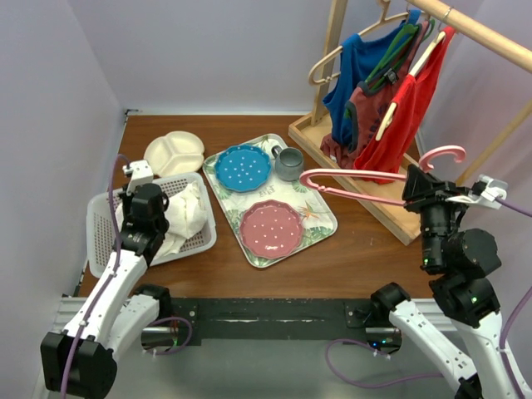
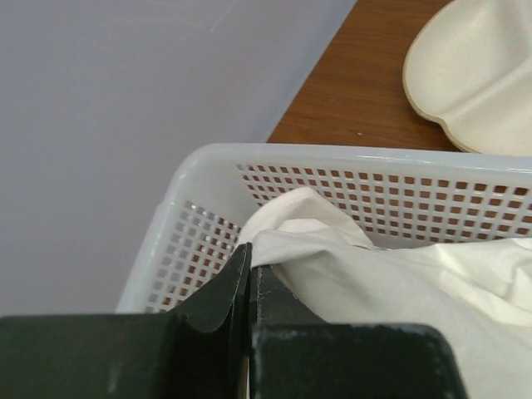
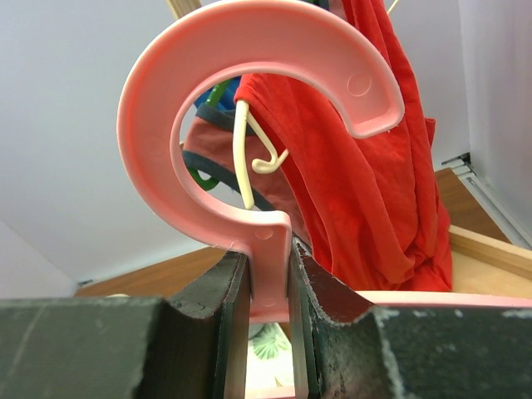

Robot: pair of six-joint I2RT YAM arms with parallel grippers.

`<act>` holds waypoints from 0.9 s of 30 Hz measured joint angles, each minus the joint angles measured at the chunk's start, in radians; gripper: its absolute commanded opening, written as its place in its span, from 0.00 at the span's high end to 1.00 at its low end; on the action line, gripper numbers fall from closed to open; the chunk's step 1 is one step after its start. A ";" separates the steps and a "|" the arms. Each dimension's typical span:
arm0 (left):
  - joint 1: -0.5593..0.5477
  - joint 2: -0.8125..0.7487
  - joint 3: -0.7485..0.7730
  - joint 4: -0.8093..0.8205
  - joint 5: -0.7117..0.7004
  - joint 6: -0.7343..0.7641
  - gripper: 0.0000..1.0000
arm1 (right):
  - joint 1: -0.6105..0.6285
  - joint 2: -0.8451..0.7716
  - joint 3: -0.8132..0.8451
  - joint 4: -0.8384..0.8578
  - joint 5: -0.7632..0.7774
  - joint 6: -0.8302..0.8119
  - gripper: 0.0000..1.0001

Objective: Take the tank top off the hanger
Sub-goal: Place the tank top in the bin.

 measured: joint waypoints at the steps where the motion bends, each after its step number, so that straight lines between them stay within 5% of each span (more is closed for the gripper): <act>1: 0.008 0.003 -0.002 -0.005 0.020 -0.035 1.00 | 0.000 0.000 -0.003 0.000 0.000 0.000 1.00; 6: 0.023 0.006 -0.003 -0.051 0.113 -0.198 0.93 | 0.000 0.002 -0.016 0.000 0.000 -0.003 1.00; 13: 0.027 0.067 -0.003 -0.119 0.176 -0.401 0.34 | 0.000 0.002 -0.016 0.001 0.000 -0.016 1.00; 21: 0.028 0.055 0.084 -0.236 0.166 -0.555 0.26 | 0.000 0.002 -0.016 0.001 0.000 -0.027 1.00; 27: 0.029 0.075 0.231 -0.230 0.271 -0.611 0.34 | 0.000 0.002 -0.016 0.001 -0.001 -0.026 1.00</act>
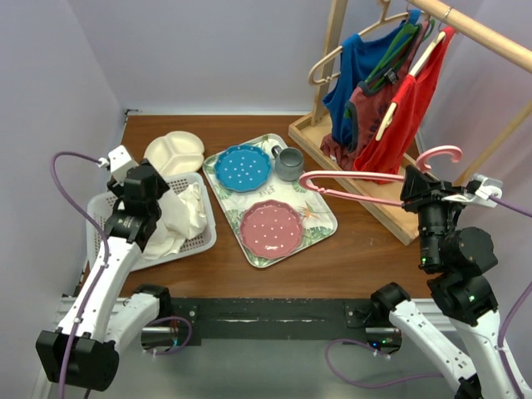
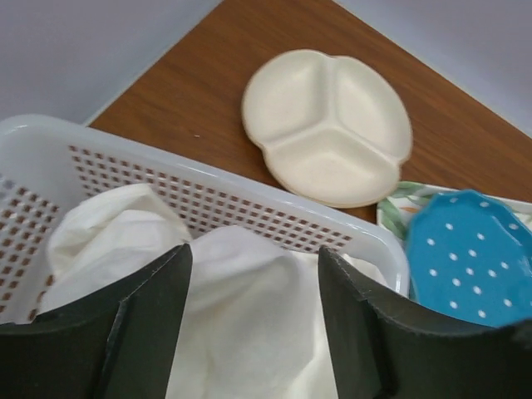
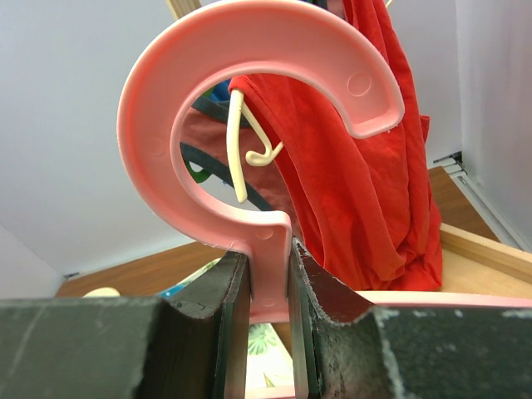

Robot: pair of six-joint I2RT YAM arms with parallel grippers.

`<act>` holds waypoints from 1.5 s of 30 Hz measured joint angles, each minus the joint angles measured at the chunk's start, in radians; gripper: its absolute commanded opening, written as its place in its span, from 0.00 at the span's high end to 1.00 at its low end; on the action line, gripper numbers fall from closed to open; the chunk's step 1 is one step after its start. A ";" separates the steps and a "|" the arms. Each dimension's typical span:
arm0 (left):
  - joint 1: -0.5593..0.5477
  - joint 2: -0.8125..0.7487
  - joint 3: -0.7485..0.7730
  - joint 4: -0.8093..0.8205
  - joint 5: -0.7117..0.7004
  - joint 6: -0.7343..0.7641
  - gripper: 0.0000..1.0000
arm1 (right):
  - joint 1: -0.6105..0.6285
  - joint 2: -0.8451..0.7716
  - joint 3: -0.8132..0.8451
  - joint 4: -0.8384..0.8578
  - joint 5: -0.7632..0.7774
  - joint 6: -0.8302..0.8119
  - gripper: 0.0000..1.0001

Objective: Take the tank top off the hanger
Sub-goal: Place the tank top in the bin.

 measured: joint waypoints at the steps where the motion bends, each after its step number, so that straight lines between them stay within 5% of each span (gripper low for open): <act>1: 0.000 0.007 0.003 0.014 0.039 -0.006 0.34 | 0.000 0.000 0.000 0.000 0.000 0.000 1.00; 11: 0.000 0.147 -0.171 0.181 0.348 -0.144 0.34 | 0.000 0.000 0.000 0.000 -0.001 0.003 1.00; 21: 0.000 0.263 -0.294 0.286 0.357 -0.262 0.35 | 0.000 -0.002 0.000 -0.001 -0.003 0.003 1.00; 25: 0.000 0.261 -0.293 0.282 0.324 -0.286 0.27 | 0.000 -0.002 0.000 -0.001 -0.014 0.000 1.00; 27: 0.000 0.246 -0.271 0.239 0.312 -0.283 0.12 | 0.000 0.002 0.000 0.000 -0.035 -0.006 1.00; 30: 0.000 0.196 -0.195 0.161 0.304 -0.233 0.04 | 0.000 0.027 0.007 -0.007 -0.084 -0.025 1.00; 38: 0.000 0.118 0.175 0.003 0.388 -0.015 0.04 | 0.000 0.077 0.015 -0.036 -0.204 -0.067 1.00; 45: 0.000 0.111 0.268 -0.018 0.809 0.147 0.05 | 0.000 0.121 0.044 -0.042 -0.287 -0.096 1.00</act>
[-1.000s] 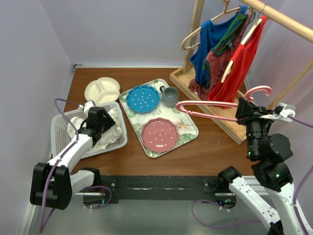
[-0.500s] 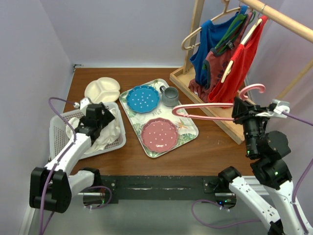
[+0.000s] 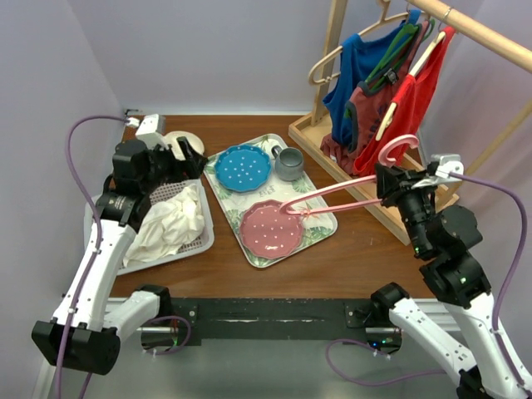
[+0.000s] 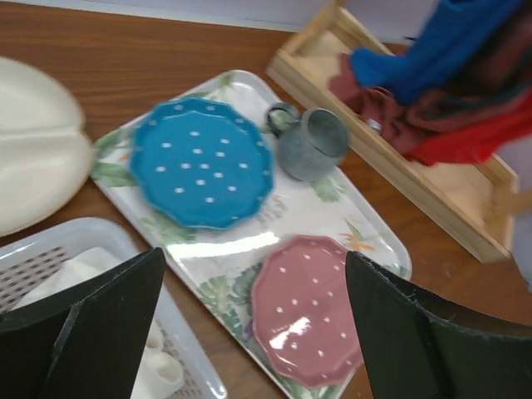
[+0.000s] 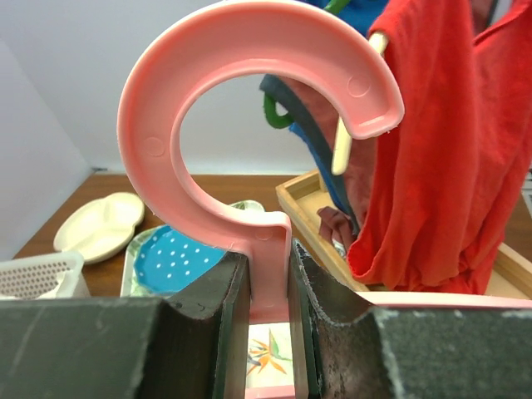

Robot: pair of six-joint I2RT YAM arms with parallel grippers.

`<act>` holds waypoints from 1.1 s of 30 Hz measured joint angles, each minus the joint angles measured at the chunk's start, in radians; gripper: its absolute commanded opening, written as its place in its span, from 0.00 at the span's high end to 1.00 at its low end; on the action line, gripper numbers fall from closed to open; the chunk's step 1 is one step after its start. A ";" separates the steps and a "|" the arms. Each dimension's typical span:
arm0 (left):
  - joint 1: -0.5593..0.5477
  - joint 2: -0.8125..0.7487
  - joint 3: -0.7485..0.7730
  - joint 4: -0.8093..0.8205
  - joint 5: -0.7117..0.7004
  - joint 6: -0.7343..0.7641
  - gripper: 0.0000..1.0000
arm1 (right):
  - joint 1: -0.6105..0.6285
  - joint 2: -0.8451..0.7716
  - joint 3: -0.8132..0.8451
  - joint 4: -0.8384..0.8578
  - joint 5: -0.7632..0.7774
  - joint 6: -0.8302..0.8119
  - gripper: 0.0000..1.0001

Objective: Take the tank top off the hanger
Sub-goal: Place the tank top in the bin, then place the hanger at the clothesline.

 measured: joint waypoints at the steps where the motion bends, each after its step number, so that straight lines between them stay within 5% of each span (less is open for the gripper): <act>1: -0.002 0.000 0.000 0.006 0.072 0.013 0.05 | 0.000 0.010 0.002 0.000 -0.012 0.000 1.00; 11: -0.319 0.019 0.084 0.086 0.389 0.079 0.15 | 0.000 0.131 0.026 -0.047 -0.089 0.024 1.00; 25: -0.528 0.077 0.095 0.173 0.452 0.138 0.38 | 0.000 0.184 0.050 -0.057 -0.095 0.083 1.00; 28: -0.569 0.103 0.095 0.160 0.423 0.151 0.56 | 0.000 0.179 0.052 -0.057 -0.095 0.092 1.00; 29: -0.579 0.105 0.095 0.158 0.412 0.156 0.75 | 0.000 0.179 0.053 -0.056 -0.095 0.096 1.00; 31: -0.600 0.105 0.095 0.157 0.387 0.165 0.95 | 0.000 0.176 0.055 -0.056 -0.094 0.101 1.00; 33: -0.623 0.105 0.095 0.161 0.360 0.178 1.00 | -0.001 0.175 0.055 -0.059 -0.087 0.104 1.00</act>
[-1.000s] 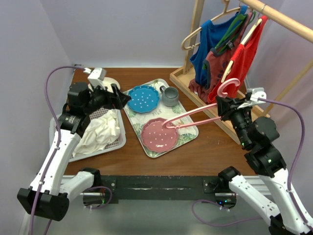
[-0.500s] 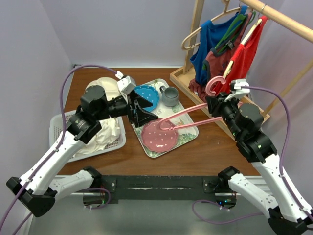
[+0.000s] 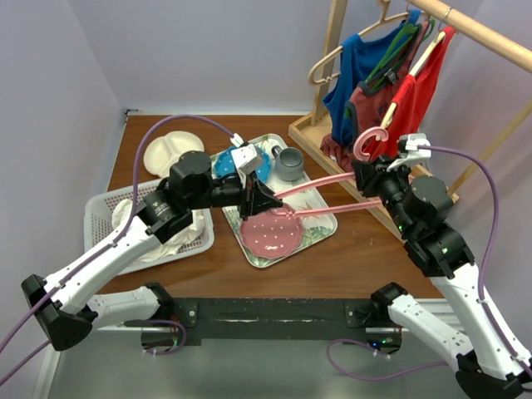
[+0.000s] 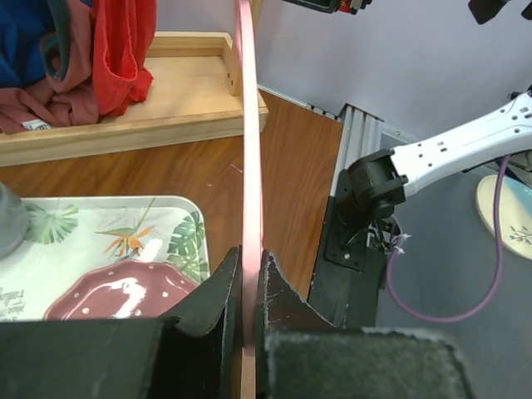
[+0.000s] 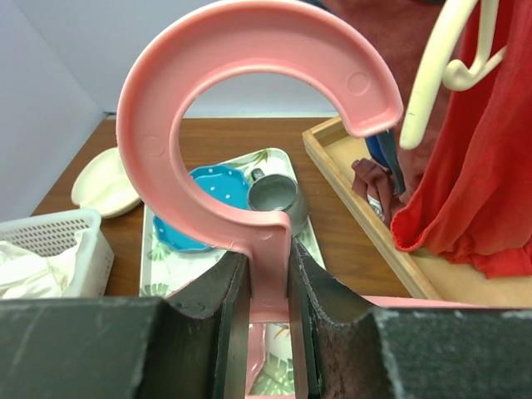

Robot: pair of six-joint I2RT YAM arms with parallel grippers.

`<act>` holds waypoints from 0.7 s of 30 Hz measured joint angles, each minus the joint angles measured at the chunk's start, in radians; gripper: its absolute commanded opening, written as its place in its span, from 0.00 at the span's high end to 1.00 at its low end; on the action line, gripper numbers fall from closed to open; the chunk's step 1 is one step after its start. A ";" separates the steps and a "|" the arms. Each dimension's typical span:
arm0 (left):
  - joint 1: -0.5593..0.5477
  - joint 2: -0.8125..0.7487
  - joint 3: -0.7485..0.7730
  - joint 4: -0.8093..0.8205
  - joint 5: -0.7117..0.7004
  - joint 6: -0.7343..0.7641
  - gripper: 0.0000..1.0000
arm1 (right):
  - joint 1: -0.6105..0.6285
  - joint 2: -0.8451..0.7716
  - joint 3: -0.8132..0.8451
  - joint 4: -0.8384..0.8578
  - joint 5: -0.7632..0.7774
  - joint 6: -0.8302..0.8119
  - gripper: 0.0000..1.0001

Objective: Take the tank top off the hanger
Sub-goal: Place the hanger at the clothesline.

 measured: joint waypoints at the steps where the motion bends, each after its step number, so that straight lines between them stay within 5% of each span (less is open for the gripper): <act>1: -0.009 0.000 0.000 0.003 -0.016 0.003 1.00 | 0.000 -0.002 0.000 -0.001 0.003 0.000 0.99; 4: -0.033 -0.010 -0.011 0.021 -0.054 0.011 1.00 | -0.002 -0.012 0.000 -0.005 0.008 -0.001 0.78; 5: -0.039 -0.019 -0.027 0.039 -0.066 0.011 1.00 | -0.002 -0.018 0.000 -0.006 0.008 -0.001 0.63; 10: -0.053 -0.029 -0.055 0.070 -0.117 0.011 1.00 | 0.000 -0.062 0.011 -0.043 0.009 0.005 0.38; 11: -0.054 -0.024 -0.055 0.074 -0.130 0.011 1.00 | 0.000 -0.073 0.020 -0.053 0.009 0.008 0.19; 16: -0.072 0.021 -0.055 0.105 -0.179 0.012 1.00 | 0.000 -0.105 0.105 -0.090 -0.007 0.007 0.19; 21: -0.113 0.094 -0.031 0.122 -0.234 0.021 1.00 | 0.000 -0.141 0.121 -0.083 -0.190 -0.014 0.28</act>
